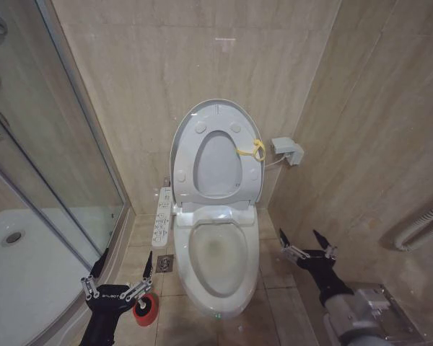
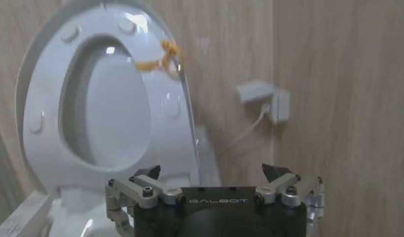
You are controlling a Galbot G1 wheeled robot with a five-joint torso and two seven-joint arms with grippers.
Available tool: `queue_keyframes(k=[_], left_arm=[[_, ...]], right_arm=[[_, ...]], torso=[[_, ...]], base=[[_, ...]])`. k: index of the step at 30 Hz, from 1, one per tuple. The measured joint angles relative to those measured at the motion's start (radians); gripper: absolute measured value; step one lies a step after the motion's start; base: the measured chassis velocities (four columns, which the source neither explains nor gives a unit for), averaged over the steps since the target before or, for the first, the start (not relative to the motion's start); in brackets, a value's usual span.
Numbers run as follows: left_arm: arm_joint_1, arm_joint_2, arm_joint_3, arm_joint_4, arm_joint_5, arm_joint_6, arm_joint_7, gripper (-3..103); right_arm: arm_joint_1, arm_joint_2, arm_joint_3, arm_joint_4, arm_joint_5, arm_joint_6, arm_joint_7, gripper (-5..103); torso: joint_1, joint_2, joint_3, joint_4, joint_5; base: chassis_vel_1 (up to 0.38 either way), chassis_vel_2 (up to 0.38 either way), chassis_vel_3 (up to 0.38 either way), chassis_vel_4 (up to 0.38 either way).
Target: Open the toilet lid, clean the toilet bowl with a toilet brush, close the toilet lid, and flush.
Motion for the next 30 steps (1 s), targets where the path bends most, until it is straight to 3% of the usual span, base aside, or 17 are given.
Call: queue_keyframes(k=[3, 12, 30], left_arm=[[0.000, 0.000, 0.000, 0.000, 0.000, 0.000, 0.000, 100], [0.000, 0.000, 0.000, 0.000, 0.000, 0.000, 0.000, 100], [0.000, 0.000, 0.000, 0.000, 0.000, 0.000, 0.000, 100]], right_arm=[[0.027, -0.007, 0.001, 0.053, 0.079, -0.042, 0.022, 100], [0.068, -0.015, 0.002, 0.057, 0.086, -0.038, 0.024, 100], [0.347, -0.103, -0.018, -0.243, 0.108, 0.081, 0.017, 100]], torso=[[0.000, 0.000, 0.000, -0.0002, -0.0007], [0.000, 0.000, 0.000, -0.0004, -0.0002], [0.000, 0.000, 0.000, -0.0003, 0.0000]], base=[[0.000, 0.000, 0.000, 0.000], [0.000, 0.000, 0.000, 0.000], [0.000, 0.000, 0.000, 0.000]])
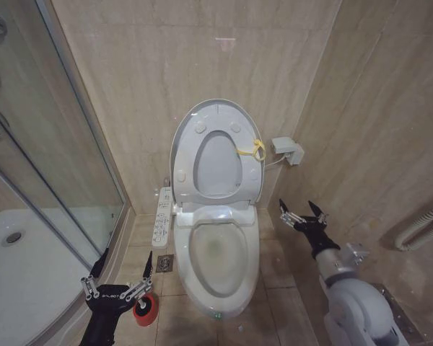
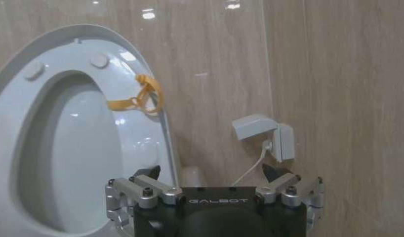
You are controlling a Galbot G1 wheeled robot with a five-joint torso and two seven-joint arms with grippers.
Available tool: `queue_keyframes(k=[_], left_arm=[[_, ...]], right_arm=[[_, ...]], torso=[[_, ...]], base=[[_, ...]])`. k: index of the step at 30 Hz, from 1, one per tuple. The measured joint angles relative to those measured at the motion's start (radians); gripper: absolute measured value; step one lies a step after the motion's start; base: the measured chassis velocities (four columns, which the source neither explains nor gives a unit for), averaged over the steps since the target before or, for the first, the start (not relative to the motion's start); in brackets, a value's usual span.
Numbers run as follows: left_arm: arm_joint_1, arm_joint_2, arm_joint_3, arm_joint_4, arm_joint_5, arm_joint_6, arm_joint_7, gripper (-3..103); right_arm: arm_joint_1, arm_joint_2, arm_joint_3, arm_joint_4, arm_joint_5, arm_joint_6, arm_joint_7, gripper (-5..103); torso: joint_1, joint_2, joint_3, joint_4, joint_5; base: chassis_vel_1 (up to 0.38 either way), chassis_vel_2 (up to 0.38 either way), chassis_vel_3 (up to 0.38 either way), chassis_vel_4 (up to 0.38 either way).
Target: Open the toilet lid, clean the toilet bowl with a toilet brush, close the toilet lid, and flush.
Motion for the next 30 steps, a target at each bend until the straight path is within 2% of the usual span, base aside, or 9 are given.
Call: queue_keyframes(k=[17, 30], left_arm=[[0.000, 0.000, 0.000, 0.000, 0.000, 0.000, 0.000, 100], [0.000, 0.000, 0.000, 0.000, 0.000, 0.000, 0.000, 100]], right_arm=[[0.308, -0.047, -0.061, -0.222, 0.012, 0.054, -0.003, 100], [0.509, -0.045, -0.113, -0.400, -0.037, 0.060, -0.002, 100]], torso=[[0.000, 0.000, 0.000, 0.0000, -0.0002], [0.000, 0.000, 0.000, 0.0000, -0.0001]], base=[[0.000, 0.000, 0.000, 0.000], [0.000, 0.000, 0.000, 0.000]])
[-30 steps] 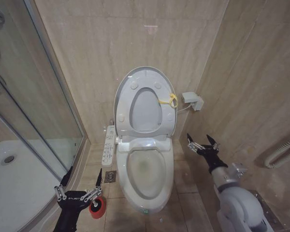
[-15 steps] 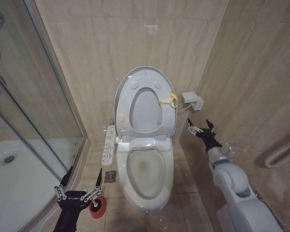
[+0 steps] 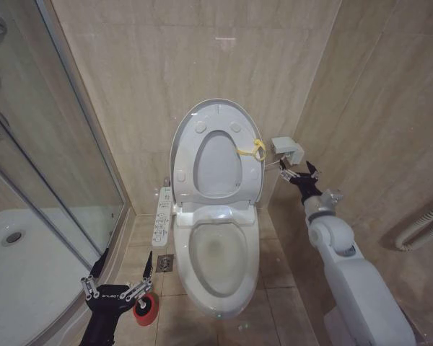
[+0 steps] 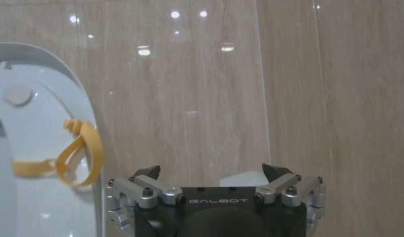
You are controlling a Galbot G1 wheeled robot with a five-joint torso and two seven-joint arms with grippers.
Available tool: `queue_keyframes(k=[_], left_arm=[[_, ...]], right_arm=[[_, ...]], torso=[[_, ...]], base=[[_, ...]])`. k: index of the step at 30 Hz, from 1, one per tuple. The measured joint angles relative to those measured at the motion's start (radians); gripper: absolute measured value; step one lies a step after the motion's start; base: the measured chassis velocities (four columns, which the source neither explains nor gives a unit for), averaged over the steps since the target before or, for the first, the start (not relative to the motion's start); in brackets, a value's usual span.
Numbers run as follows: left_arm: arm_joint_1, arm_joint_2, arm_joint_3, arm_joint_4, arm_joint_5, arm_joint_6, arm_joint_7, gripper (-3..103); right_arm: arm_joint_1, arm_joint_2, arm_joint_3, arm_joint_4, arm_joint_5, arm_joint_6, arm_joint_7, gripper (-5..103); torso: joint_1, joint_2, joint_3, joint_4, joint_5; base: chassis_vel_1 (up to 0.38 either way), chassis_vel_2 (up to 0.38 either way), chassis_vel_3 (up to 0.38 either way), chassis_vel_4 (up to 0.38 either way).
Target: Open the toilet lid, clean the toilet bowl with a toilet brush, close the toilet lid, and flush.
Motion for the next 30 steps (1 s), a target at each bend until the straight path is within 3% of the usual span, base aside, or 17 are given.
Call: queue_keyframes(k=[17, 30], left_arm=[[0.000, 0.000, 0.000, 0.000, 0.000, 0.000, 0.000, 100], [0.000, 0.000, 0.000, 0.000, 0.000, 0.000, 0.000, 100]], right_arm=[[0.145, 0.007, -0.045, -0.093, -0.011, 0.011, 0.010, 100], [0.309, 0.049, -0.139, -0.263, -0.155, 0.051, 0.086, 100]], torso=[[0.000, 0.000, 0.000, -0.0001, 0.0000], [0.000, 0.000, 0.000, -0.0001, -0.0002]], base=[[-0.019, 0.025, 0.029, -0.026], [-0.031, 0.027, 0.024, -0.030]])
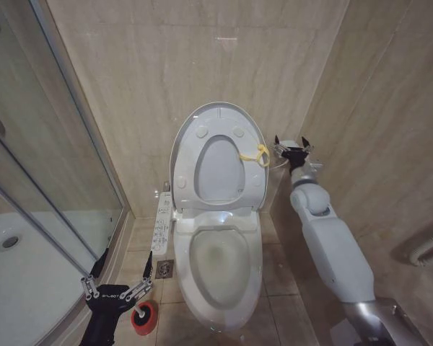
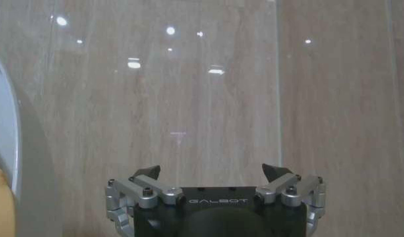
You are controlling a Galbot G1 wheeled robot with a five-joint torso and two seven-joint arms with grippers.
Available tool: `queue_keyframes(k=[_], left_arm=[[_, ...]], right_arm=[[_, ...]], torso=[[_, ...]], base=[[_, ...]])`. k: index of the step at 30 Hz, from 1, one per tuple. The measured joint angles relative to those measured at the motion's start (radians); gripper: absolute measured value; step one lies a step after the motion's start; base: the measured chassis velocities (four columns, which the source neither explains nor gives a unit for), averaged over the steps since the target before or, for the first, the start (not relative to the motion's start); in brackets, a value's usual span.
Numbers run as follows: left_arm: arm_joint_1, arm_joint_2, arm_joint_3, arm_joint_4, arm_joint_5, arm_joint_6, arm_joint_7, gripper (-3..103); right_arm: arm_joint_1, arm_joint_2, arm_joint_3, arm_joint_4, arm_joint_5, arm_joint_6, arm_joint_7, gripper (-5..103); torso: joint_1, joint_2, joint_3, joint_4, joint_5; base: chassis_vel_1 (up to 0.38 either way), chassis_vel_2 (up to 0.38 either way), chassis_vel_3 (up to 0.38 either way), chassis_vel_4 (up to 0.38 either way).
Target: Open the toilet lid, clean the toilet bowl with a toilet brush, close the toilet lid, and flush.
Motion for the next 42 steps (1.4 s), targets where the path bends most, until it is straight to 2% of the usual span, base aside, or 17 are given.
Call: queue_keyframes(k=[10, 13, 19, 26, 32, 34, 35, 36, 41, 42], left_arm=[[0.000, 0.000, 0.000, 0.000, 0.000, 0.000, 0.000, 100], [0.000, 0.000, 0.000, 0.000, 0.000, 0.000, 0.000, 100], [0.000, 0.000, 0.000, 0.000, 0.000, 0.000, 0.000, 100], [0.000, 0.000, 0.000, 0.000, 0.000, 0.000, 0.000, 100], [0.000, 0.000, 0.000, 0.000, 0.000, 0.000, 0.000, 100], [0.000, 0.000, 0.000, 0.000, 0.000, 0.000, 0.000, 100], [0.000, 0.000, 0.000, 0.000, 0.000, 0.000, 0.000, 100], [0.000, 0.000, 0.000, 0.000, 0.000, 0.000, 0.000, 100], [0.000, 0.000, 0.000, 0.000, 0.000, 0.000, 0.000, 100], [0.000, 0.000, 0.000, 0.000, 0.000, 0.000, 0.000, 100]], right_arm=[[0.162, 0.049, -0.074, -0.164, -0.090, 0.044, 0.014, 100], [0.260, 0.071, -0.110, -0.248, -0.118, 0.066, 0.012, 100], [0.279, 0.062, -0.149, -0.245, -0.109, 0.055, 0.009, 100], [0.181, 0.002, -0.183, -0.112, -0.042, -0.004, 0.009, 100], [0.111, -0.050, -0.184, -0.002, -0.027, -0.027, 0.007, 100], [0.047, -0.088, -0.182, 0.105, 0.019, -0.058, 0.017, 100], [0.006, -0.109, -0.179, 0.166, 0.044, -0.074, 0.021, 100], [0.006, -0.109, -0.179, 0.166, 0.044, -0.074, 0.021, 100], [-0.101, -0.150, -0.125, 0.326, 0.096, -0.113, 0.040, 100], [-0.166, -0.169, -0.084, 0.403, 0.120, -0.128, 0.044, 100]], torso=[[0.000, 0.000, 0.000, 0.0003, -0.0001], [0.000, 0.000, 0.000, 0.0003, -0.0002], [0.000, 0.000, 0.000, 0.0001, 0.0000], [0.000, 0.000, 0.000, -0.0001, 0.0001], [0.000, 0.000, 0.000, -0.0001, 0.0003], [0.000, 0.000, 0.000, -0.0004, 0.0002], [0.000, 0.000, 0.000, 0.0002, 0.0004], [0.000, 0.000, 0.000, 0.0002, 0.0004], [0.000, 0.000, 0.000, 0.0008, 0.0001], [0.000, 0.000, 0.000, 0.0003, 0.0001]], base=[[0.000, 0.000, 0.000, 0.000], [0.000, 0.000, 0.000, 0.000], [0.000, 0.000, 0.000, 0.000], [0.000, 0.000, 0.000, 0.000], [0.000, 0.000, 0.000, 0.000], [0.000, 0.000, 0.000, 0.000], [0.000, 0.000, 0.000, 0.000], [0.000, 0.000, 0.000, 0.000], [0.000, 0.000, 0.000, 0.000], [0.000, 0.000, 0.000, 0.000]])
